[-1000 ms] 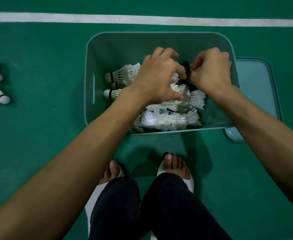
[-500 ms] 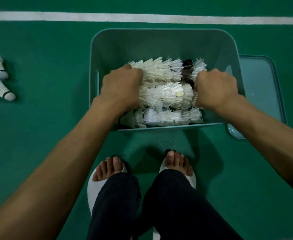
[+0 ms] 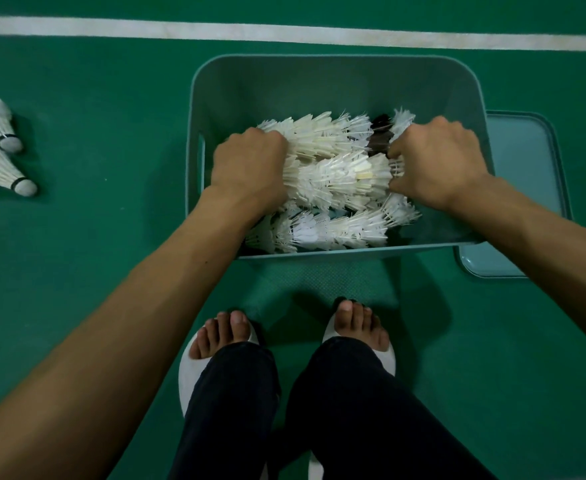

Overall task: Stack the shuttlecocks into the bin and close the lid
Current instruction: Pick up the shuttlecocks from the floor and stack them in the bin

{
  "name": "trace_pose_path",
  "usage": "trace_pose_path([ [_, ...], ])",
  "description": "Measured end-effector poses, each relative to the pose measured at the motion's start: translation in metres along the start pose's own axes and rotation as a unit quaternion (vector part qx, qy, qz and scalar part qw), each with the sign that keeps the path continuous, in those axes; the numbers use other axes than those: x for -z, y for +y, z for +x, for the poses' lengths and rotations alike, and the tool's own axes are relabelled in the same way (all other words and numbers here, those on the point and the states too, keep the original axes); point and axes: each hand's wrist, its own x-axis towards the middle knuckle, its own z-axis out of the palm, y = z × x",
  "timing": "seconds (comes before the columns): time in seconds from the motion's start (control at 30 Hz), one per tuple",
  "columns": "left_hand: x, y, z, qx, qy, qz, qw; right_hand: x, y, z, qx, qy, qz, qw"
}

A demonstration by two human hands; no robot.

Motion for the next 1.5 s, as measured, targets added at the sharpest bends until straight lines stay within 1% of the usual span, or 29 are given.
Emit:
trace_pose_path([
  [0.07,-0.001,0.001,0.000,0.003,0.009,-0.016,1.000,-0.002,0.002,0.000,0.009,-0.005,0.018,1.000],
  [0.17,-0.002,0.002,-0.002,0.020,0.029,-0.037,0.999,0.000,0.005,-0.002,0.027,-0.041,0.029,0.998],
  [0.23,-0.001,0.001,-0.003,0.034,0.027,-0.045,0.998,0.001,0.005,-0.004,0.034,-0.064,0.014,0.997],
  [0.4,0.000,0.002,-0.004,0.021,0.008,-0.037,0.999,0.001,0.000,-0.006,0.034,-0.066,-0.014,0.997],
  [0.57,0.002,0.000,-0.005,0.030,0.009,-0.046,0.998,0.006,0.005,-0.004,0.049,-0.004,-0.019,0.999],
  [0.7,0.003,0.000,-0.005,0.038,0.008,-0.070,0.997,-0.002,0.005,0.000,0.055,0.026,0.004,0.998],
  [0.97,0.001,-0.001,-0.006,0.047,0.007,-0.083,0.995,-0.011,0.008,0.003,0.030,0.004,0.043,0.999],
  [1.1,0.004,-0.002,-0.010,0.056,0.001,-0.100,0.993,-0.004,0.015,-0.003,0.027,-0.010,0.083,0.996],
  [1.27,0.015,0.003,-0.021,0.050,0.006,-0.098,0.994,0.026,0.013,-0.013,0.017,0.021,0.124,0.992],
  [1.33,0.028,0.005,-0.030,0.047,0.021,-0.102,0.994,0.043,-0.001,-0.014,0.028,0.046,0.154,0.987],
  [1.4,0.046,0.001,-0.040,0.039,0.057,-0.108,0.992,0.060,-0.023,-0.010,0.045,0.063,0.187,0.979],
  [1.5,0.074,-0.014,-0.057,0.035,0.110,-0.110,0.987,0.086,-0.068,0.001,0.098,0.090,0.220,0.966],
])
